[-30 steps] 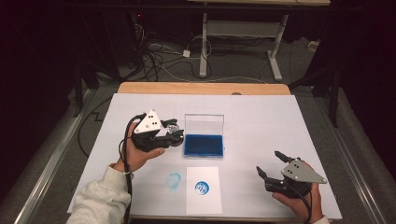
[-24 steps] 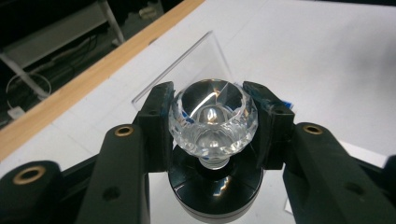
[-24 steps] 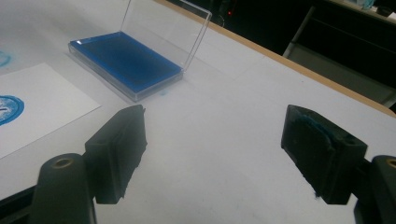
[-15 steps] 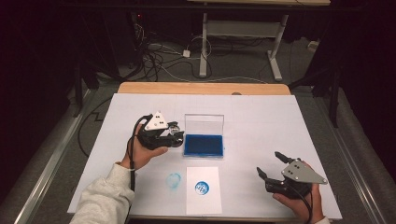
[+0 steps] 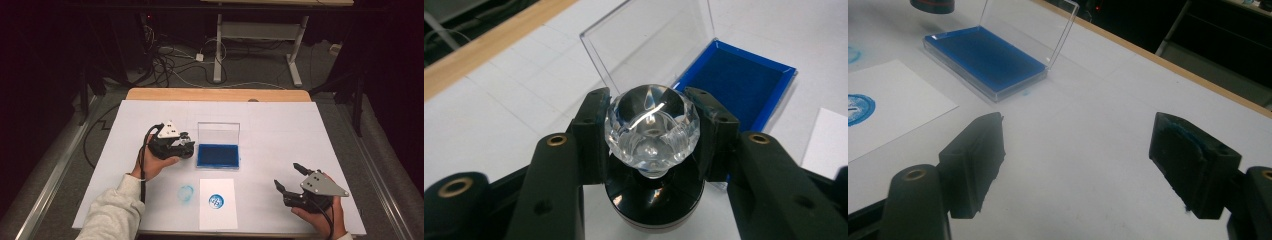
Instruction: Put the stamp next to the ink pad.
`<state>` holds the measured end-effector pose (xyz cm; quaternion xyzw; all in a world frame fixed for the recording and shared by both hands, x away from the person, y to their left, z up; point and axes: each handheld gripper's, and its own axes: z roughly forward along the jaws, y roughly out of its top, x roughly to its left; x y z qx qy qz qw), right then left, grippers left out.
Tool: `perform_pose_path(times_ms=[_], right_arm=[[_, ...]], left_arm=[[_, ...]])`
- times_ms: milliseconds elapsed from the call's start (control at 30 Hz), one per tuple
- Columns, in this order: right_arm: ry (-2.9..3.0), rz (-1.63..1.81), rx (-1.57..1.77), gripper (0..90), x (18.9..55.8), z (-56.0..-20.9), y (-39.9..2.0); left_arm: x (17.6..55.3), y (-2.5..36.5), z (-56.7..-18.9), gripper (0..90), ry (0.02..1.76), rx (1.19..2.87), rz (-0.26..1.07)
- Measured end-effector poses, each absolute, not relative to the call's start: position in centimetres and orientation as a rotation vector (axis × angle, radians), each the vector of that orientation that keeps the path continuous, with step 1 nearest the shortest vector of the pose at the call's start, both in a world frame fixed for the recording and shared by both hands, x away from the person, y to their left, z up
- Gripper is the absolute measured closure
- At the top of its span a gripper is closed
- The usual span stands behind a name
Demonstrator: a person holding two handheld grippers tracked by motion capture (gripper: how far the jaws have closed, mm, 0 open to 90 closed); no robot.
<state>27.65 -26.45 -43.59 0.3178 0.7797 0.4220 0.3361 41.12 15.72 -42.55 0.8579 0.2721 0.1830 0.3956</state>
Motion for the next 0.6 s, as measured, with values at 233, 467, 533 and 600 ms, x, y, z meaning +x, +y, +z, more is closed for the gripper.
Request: perform_pose_path(times_ms=[233, 467, 533, 600], right_arm=[[2.04, 1.1, 0.831, 22.3, 27.7, -43.7, -26.4], [2.044, 1.1, 0.827, 22.3, 27.7, -43.7, -26.4], [2.046, 1.1, 0.827, 22.4, 27.8, -43.8, -26.3], [2.047, 1.1, 0.824, 22.4, 27.7, -43.8, -26.3]], left_arm=[[41.5, 15.9, -43.3, 54.7, 0.702, 2.179, 0.435], [41.8, 15.9, -44.2, 54.6, 0.716, 2.192, 0.421], [41.8, 15.9, -44.3, 54.5, 0.715, 2.195, 0.421], [41.8, 15.9, -44.6, 54.5, 0.717, 2.202, 0.415]])
